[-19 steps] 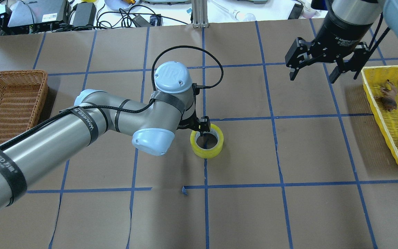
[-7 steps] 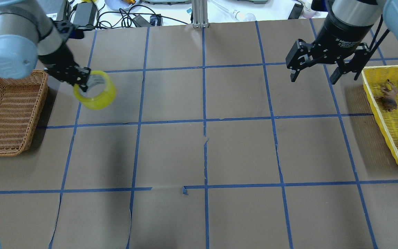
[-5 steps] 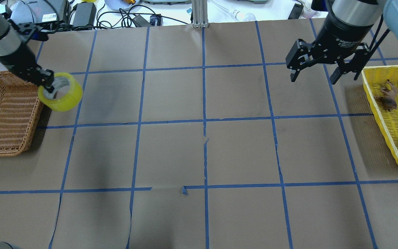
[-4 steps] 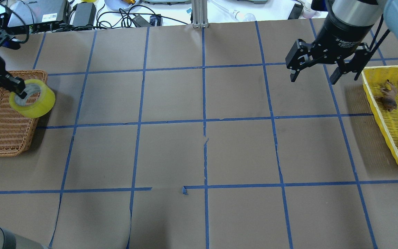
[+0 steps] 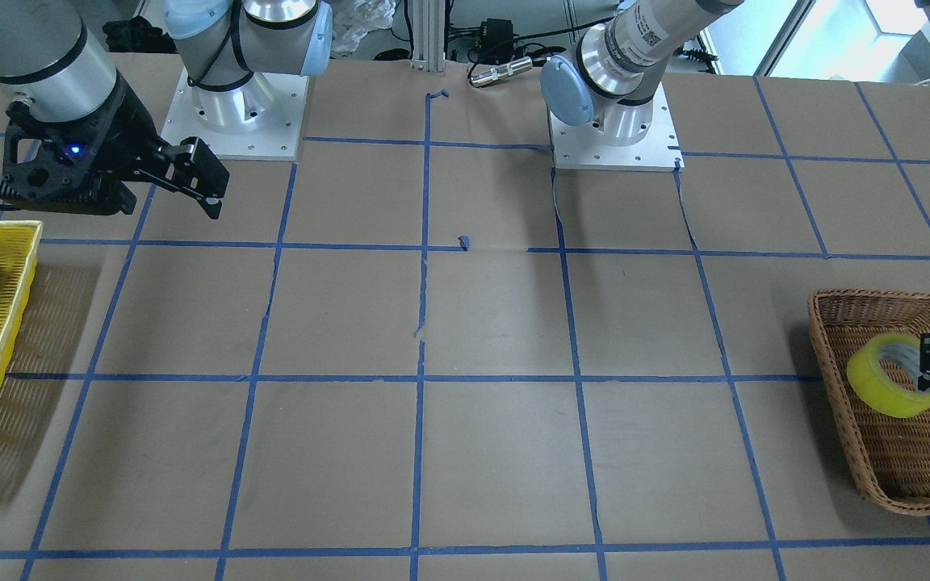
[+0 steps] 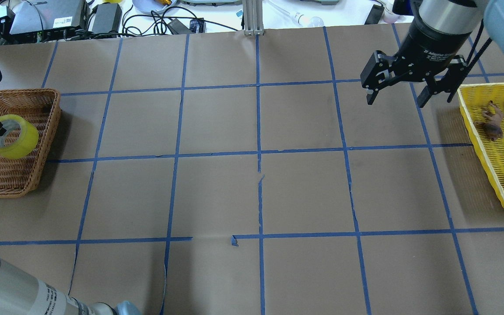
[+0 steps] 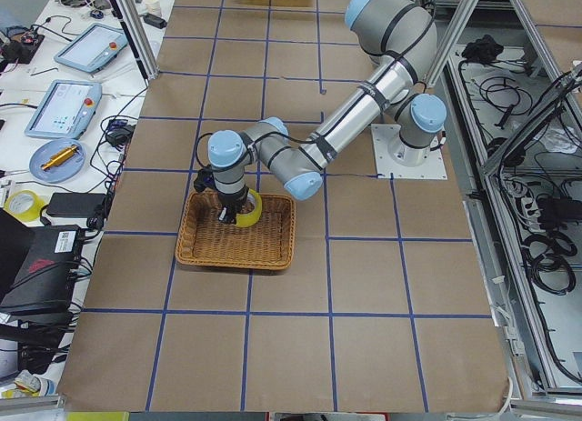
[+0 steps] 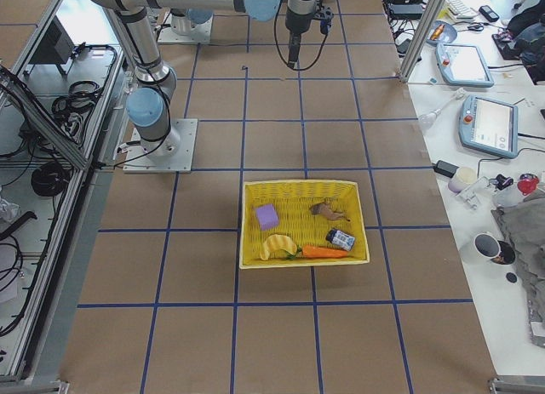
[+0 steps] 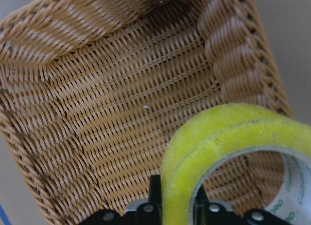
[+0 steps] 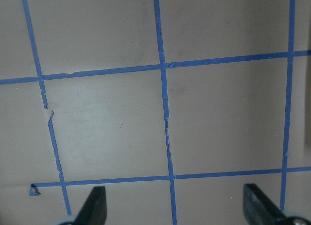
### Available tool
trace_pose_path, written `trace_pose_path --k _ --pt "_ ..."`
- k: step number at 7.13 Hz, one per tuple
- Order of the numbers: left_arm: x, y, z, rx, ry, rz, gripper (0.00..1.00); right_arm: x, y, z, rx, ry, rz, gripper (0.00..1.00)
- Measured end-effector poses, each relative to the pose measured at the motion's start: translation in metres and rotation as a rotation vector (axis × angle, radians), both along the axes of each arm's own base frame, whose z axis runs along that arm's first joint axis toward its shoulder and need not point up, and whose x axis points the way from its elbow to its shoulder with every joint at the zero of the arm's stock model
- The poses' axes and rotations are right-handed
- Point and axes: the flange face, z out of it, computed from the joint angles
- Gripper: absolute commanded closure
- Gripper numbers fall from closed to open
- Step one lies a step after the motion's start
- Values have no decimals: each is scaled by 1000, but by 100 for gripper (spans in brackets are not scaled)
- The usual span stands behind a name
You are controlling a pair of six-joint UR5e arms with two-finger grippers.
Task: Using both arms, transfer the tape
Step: 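Lower the tape into the wicker basket and open the left gripper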
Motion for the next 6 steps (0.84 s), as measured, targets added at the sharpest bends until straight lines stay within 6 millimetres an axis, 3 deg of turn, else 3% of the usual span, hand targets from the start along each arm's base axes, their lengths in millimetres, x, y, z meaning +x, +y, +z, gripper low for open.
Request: trace_pose_path --k 1,3,4,5,6 --pt "8 0 -8 -5 10 2 1 0 0 0 1 0 0 0" --pt "1 -3 -6 -13 15 68 0 0 0 0 -1 0 0 0" --pt "-24 -10 11 -5 -5 94 0 0 0 1 0 0 1 0" --pt "-71 -20 42 15 -44 111 0 0 1 1 0 0 1 0" --pt "-134 -23 78 37 -57 166 0 0 1 1 0 0 2 0"
